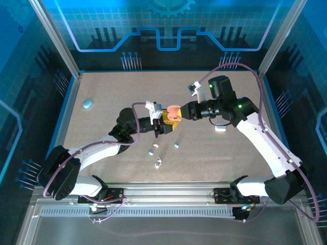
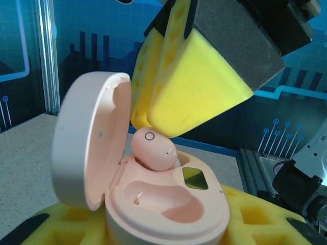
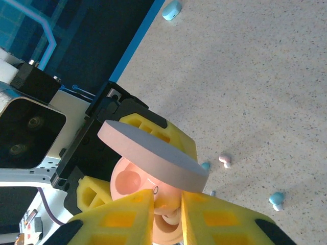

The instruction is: Insert wireless bluetooth earbuds into charging case

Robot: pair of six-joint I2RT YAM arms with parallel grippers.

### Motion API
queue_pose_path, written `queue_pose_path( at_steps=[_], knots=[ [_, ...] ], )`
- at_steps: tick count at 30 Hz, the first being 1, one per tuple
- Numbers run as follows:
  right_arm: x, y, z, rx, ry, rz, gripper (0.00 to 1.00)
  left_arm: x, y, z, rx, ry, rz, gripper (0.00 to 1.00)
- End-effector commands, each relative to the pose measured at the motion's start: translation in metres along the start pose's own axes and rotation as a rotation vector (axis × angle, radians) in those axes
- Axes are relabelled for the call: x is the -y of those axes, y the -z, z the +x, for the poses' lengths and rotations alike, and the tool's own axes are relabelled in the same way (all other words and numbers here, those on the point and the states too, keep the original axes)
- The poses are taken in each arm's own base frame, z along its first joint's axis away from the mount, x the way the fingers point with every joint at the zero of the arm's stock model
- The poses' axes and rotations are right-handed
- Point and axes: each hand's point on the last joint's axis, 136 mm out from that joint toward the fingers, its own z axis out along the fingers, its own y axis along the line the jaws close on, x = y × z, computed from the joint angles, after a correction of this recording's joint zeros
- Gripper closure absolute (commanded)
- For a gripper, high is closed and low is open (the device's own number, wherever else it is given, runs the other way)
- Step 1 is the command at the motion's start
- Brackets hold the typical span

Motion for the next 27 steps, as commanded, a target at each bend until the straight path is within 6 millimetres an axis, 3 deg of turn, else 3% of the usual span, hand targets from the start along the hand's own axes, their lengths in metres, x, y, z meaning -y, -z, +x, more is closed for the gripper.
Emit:
queue_pose_path(
  at_steps=[1, 9, 18, 27],
  knots=[
    [-0.005, -0.002, 0.002, -0.017, 0.013, -0.049, 0.76, 0.011, 0.000, -0.025, 0.061, -0.079, 0.039, 0.64],
    [-0.009, 0.006, -0.005, 0.019, -0.020, -0.061, 0.70, 0.010, -0.002, -0.024, 0.056, -0.080, 0.038, 0.64],
    [-0.009, 0.001, -0.002, -0.002, 0.003, -0.032, 0.73, 0.010, -0.002, -0.025, 0.061, -0.082, 0.036, 0.64],
    [-0.009, 0.040, -0.011, 0.154, 0.023, -0.017, 0.59, 0.000, 0.006, -0.023, 0.074, -0.120, -0.056, 0.64]
  ],
)
